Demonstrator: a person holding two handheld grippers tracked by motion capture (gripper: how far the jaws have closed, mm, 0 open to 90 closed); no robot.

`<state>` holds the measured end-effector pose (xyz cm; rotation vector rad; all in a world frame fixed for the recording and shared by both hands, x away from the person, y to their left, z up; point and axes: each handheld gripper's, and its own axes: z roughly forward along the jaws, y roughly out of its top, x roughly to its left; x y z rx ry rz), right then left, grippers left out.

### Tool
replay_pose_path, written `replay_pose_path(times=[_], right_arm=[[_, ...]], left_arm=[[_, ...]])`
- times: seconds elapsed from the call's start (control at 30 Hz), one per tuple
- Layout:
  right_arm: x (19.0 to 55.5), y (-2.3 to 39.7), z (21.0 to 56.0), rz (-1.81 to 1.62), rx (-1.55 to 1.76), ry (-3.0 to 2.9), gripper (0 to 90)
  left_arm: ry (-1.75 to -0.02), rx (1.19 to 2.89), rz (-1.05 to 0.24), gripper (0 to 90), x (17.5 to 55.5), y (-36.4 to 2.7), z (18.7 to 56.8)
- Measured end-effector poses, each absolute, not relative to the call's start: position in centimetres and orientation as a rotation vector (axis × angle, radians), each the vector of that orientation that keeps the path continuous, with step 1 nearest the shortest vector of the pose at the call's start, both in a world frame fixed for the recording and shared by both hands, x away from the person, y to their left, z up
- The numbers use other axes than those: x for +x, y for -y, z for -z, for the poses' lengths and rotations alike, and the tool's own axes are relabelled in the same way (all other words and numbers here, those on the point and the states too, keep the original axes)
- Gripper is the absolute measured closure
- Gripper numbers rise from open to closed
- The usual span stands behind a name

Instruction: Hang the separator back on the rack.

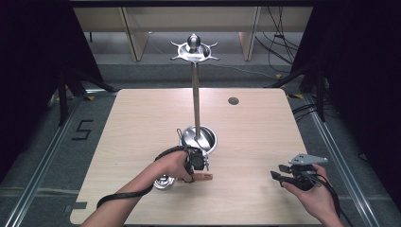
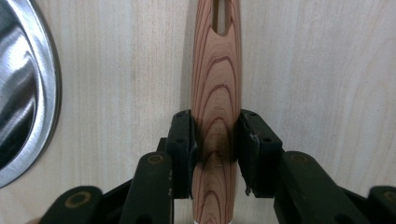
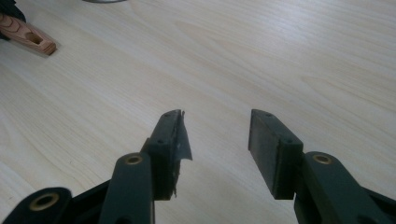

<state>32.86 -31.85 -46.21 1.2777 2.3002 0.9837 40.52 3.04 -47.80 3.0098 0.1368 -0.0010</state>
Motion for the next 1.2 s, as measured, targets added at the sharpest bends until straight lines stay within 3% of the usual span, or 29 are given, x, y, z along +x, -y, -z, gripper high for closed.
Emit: replay_pose_path(times=[0.43,1.2], right_arm=[[32.8,31.7,46.1,-0.980,1.310,-2.311,55.1],[32.7,31.5,46.1,-0.972,1.316,-2.319,55.1]], left_arm=[[-0.213,2.923,-0.047,67.2,40.2,-4.3,46.6],[-0.664,2.369,-0.209,67.4,37.3,-10.3,43.2]])
